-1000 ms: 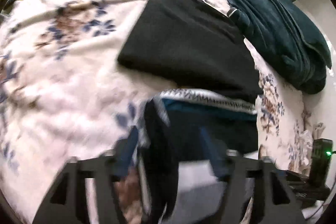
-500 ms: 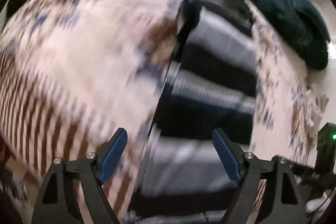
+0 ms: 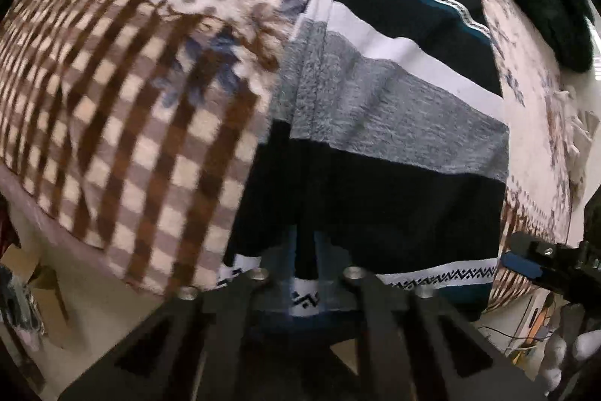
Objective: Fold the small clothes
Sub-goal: 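Grasp the zigzag hem of the sweater with both grippers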
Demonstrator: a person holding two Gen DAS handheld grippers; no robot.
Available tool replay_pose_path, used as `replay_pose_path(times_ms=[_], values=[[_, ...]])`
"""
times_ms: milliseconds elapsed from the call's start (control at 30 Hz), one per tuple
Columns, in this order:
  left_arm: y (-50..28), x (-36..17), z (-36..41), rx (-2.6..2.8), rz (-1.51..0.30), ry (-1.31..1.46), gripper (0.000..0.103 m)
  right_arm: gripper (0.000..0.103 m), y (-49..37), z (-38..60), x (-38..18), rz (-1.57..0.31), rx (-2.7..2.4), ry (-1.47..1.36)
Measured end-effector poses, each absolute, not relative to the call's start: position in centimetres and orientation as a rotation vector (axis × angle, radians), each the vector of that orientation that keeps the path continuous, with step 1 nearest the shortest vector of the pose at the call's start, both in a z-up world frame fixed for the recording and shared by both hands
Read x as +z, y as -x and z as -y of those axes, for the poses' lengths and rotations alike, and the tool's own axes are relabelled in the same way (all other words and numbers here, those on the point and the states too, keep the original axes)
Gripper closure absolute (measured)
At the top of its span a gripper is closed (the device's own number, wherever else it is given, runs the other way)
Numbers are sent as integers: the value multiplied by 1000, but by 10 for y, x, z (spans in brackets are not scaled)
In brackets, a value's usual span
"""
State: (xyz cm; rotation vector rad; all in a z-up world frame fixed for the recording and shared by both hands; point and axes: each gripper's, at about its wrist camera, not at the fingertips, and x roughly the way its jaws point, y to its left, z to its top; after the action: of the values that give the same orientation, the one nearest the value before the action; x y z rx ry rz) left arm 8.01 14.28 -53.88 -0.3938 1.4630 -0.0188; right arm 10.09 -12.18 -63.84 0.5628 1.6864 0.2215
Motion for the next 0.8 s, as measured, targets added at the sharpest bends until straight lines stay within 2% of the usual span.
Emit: replay_pose_path(times_ms=[33, 67, 100, 200, 233, 367, 567, 600, 667, 700, 733, 800], values=[[-78, -534, -142, -20, -1432, 392, 99, 41, -105, 115, -641, -1690, 225, -580], [-76, -531, -141, -23, -1414, 394, 99, 53, -104, 112, -643, -1692, 229, -591], [-75, -527, -142, -23, -1397, 398, 99, 73, -101, 112, -645, -1694, 228, -593], [-65, -514, -155, -21, -1360, 437, 99, 89, -92, 111, -642, -1667, 201, -605], [-63, -508, -159, -30, -1349, 445, 99, 90, -88, 110, -638, -1654, 197, -601], [-64, -511, -168, -34, -1356, 407, 99, 91, -82, 104, -632, -1673, 216, -550], [-65, -540, -164, -59, -1415, 386, 98, 91, -75, 102, -655, -1750, 193, -504], [-65, -540, -166, -62, -1415, 407, 97, 86, -75, 105, -653, -1741, 194, -519], [-63, -534, -170, -76, -1415, 469, 95, 68, -76, 105, -649, -1739, 199, -537], [-59, -530, -175, -75, -1407, 500, 91, 47, -76, 108, -647, -1733, 198, -556], [-56, -528, -179, -77, -1399, 534, 85, 38, -75, 112, -646, -1715, 200, -584], [-47, -531, -187, -98, -1401, 610, 56, 38, -72, 115, -648, -1713, 195, -603]])
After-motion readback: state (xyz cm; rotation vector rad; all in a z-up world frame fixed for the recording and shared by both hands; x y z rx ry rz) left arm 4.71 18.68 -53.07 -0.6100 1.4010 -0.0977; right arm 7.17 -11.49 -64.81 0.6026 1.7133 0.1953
